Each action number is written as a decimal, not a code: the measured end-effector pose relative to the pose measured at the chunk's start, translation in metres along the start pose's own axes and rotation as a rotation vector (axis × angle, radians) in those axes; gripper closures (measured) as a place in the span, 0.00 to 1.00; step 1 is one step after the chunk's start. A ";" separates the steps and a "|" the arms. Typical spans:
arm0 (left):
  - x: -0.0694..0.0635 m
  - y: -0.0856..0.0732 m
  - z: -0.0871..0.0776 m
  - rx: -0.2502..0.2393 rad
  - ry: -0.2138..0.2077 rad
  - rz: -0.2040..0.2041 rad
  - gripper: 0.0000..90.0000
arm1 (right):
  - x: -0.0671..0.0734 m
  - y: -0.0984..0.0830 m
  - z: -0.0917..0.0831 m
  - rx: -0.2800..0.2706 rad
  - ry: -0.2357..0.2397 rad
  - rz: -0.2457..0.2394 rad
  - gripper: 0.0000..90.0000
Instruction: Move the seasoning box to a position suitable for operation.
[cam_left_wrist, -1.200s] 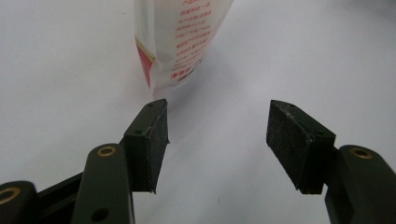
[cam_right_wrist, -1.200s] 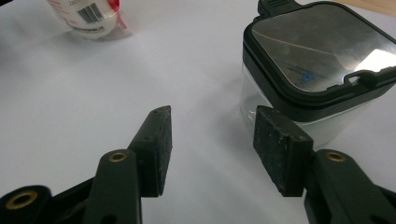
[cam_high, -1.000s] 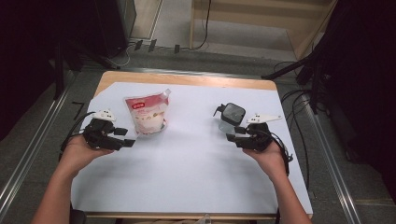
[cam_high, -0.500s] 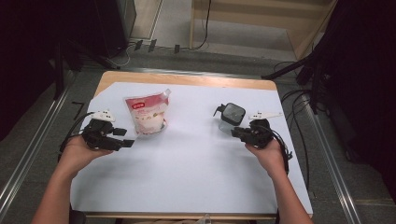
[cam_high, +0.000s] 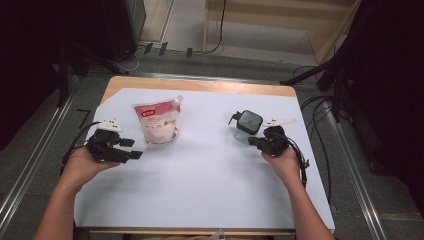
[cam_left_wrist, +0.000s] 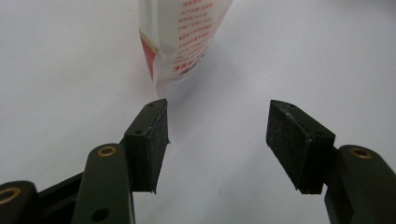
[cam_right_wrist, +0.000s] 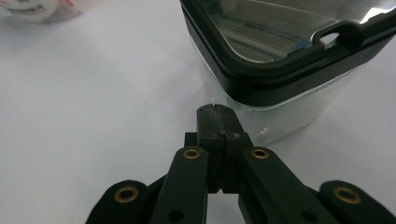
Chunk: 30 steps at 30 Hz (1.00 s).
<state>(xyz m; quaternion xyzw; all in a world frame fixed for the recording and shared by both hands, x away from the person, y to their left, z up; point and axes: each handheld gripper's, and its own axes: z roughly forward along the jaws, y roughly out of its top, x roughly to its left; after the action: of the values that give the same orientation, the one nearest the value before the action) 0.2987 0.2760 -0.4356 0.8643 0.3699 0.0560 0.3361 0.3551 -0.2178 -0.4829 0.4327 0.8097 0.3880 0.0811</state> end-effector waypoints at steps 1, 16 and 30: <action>0.000 0.000 0.000 0.000 -0.002 0.004 0.45 | 0.000 0.000 0.002 0.007 0.000 0.000 1.00; 0.001 0.001 0.002 0.007 -0.008 0.009 0.45 | -0.007 -0.002 -0.001 -0.003 -0.038 0.033 1.00; 0.000 0.001 0.004 0.004 -0.008 0.008 0.45 | -0.026 -0.005 -0.006 -0.025 -0.105 0.075 1.00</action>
<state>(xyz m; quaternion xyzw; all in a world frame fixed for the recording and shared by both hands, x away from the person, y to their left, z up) 0.3008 0.2738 -0.4378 0.8666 0.3652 0.0531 0.3359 0.3650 -0.2424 -0.4876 0.4814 0.7827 0.3776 0.1143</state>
